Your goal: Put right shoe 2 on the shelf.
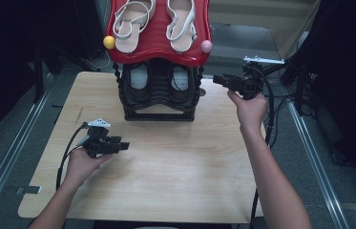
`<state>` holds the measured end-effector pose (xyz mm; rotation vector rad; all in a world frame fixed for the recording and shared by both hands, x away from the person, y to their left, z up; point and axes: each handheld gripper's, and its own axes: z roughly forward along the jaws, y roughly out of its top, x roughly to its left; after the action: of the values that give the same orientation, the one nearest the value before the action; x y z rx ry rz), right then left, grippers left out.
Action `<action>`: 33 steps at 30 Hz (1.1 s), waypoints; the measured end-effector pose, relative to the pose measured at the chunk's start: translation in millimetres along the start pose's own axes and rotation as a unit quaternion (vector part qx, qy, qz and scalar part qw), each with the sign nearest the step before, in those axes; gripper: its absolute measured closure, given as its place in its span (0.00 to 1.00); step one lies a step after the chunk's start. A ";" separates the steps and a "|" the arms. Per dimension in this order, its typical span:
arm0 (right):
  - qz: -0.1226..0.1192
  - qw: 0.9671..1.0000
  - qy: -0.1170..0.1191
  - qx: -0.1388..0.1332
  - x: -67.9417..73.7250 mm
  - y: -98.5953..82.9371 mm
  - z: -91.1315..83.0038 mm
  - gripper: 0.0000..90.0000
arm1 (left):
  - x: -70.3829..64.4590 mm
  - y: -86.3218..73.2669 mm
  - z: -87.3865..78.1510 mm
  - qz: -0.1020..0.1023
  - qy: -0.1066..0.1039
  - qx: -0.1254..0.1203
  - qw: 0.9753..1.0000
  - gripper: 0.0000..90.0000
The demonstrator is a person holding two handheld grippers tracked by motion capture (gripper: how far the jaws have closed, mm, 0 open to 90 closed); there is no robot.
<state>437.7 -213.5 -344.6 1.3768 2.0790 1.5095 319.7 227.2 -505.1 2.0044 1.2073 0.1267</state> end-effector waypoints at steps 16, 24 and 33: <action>0.017 0.999 0.018 0.022 -8.7 -51.4 7.8 0.54 | -0.4 -0.1 0.9 0.001 0.002 -0.001 1.000 0.55; 0.011 0.999 0.020 0.032 -6.3 -79.1 8.3 0.54 | -1.7 -0.3 2.0 0.004 0.003 -0.002 1.000 0.54; 0.011 0.999 0.020 0.048 -7.0 -112.5 14.9 0.55 | -2.0 0.0 2.0 0.007 0.004 -0.002 1.000 0.54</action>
<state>389.3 -213.1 -447.4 1.4188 2.1939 1.4759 319.5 224.5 -505.9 2.0112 1.1982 0.1438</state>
